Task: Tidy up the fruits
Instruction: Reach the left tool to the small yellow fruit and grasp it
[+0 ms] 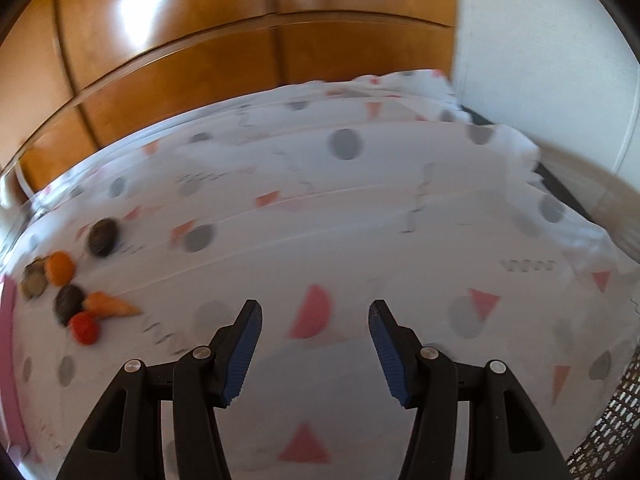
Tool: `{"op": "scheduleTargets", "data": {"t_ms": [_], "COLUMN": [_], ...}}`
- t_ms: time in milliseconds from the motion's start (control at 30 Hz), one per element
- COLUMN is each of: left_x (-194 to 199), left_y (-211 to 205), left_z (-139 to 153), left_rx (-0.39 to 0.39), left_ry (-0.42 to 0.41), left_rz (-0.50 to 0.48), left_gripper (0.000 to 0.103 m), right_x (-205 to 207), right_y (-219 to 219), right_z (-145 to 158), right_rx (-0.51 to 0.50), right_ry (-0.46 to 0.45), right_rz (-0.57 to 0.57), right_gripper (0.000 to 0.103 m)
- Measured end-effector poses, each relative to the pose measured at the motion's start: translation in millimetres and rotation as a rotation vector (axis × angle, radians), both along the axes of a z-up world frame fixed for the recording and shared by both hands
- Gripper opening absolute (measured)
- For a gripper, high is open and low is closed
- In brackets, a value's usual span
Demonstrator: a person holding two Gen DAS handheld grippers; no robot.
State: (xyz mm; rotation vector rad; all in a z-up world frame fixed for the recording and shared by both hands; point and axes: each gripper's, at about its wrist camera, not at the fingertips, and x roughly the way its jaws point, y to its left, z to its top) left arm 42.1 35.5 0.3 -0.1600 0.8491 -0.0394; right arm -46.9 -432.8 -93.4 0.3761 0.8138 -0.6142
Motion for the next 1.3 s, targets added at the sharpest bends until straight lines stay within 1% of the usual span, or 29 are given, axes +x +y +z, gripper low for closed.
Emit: {"op": "scheduleTargets", "data": {"t_ms": [67,233,400,467,500,533,600,633,667,700,767,833,867,933,1000,1033,1133,1233,1300], "left_x": [4.3,14.2,26.3,34.2,38.8,44.7,53.5,58.6,63.3,68.1,76.3,83.7,88.2,96.7,102.7,105.0,113.6,123.5,130.3], "left_y": [-6.4,-22.4,-43.4,-53.1,-57.5,-62.1,-69.6,-72.7,-76.1,-79.6,-87.0,-93.6,-97.1,-106.4,-115.6,-120.3,-135.6,-148.3,-156.0], "left_z": [2.5,12.0,22.8,23.0,21.5,19.9,15.4,13.0,10.4,7.9,4.0,0.1,-2.4,-7.7,-12.3,-14.3,-20.3,-28.3,-35.6], "left_rx": [0.015,0.06,0.121,0.137,0.138,0.132,0.128,0.125,0.119,0.115,0.119,0.123,0.12,0.129,0.146,0.158,0.199,0.23,0.249], "left_ry": [-0.007,-0.039,-0.082,-0.075,-0.06,-0.043,-0.016,0.001,0.018,0.031,0.05,0.066,0.075,0.097,0.111,0.119,0.133,0.158,0.177], "left_rz": [-0.016,-0.073,-0.146,-0.179,-0.194,-0.213,-0.235,-0.246,-0.26,-0.272,-0.302,-0.321,-0.332,-0.368,-0.408,-0.426,-0.478,-0.515,-0.542], "left_gripper": [0.103,0.103,0.102,0.094,0.093,0.09,0.083,0.076,0.072,0.071,0.058,0.055,0.051,0.048,0.047,0.043,0.041,0.035,0.035], "right_x": [-4.8,-9.6,-11.3,-12.6,-11.9,-11.4,-11.2,-11.8,-12.6,-12.8,-15.1,-16.0,-15.1,-13.8,-12.6,-12.9,-12.8,-12.5,-11.7], "right_y": [-10.4,-28.3,-38.0,-34.3,-34.2,-34.3,-34.5,-34.7,-35.9,-36.5,-39.3,-41.2,-41.4,-40.2,-40.3,-40.3,-39.8,-39.9,-39.6], "right_z": [-2.6,-9.3,-17.8,-17.5,-17.6,-17.8,-18.3,-18.5,-18.7,-18.8,-19.6,-20.6,-20.8,-21.4,-22.0,-22.3,-23.0,-22.9,-23.2], "right_rx": [-0.006,-0.016,-0.001,-0.01,-0.01,-0.009,-0.012,-0.015,-0.017,-0.018,-0.019,-0.025,-0.026,-0.028,-0.029,-0.028,-0.029,-0.028,-0.027], "right_ry": [0.006,0.023,0.038,0.04,0.038,0.037,0.037,0.036,0.034,0.033,0.03,0.031,0.032,0.033,0.033,0.031,0.031,0.03,0.03], "right_rz": [-0.046,-0.121,-0.159,-0.158,-0.156,-0.155,-0.155,-0.156,-0.161,-0.167,-0.187,-0.2,-0.201,-0.196,-0.193,-0.191,-0.187,-0.187,-0.185], "right_gripper": [0.056,0.056,0.056,0.058,0.061,0.062,0.063,0.063,0.063,0.063,0.063,0.063,0.064,0.068,0.07,0.071,0.073,0.075,0.076]}}
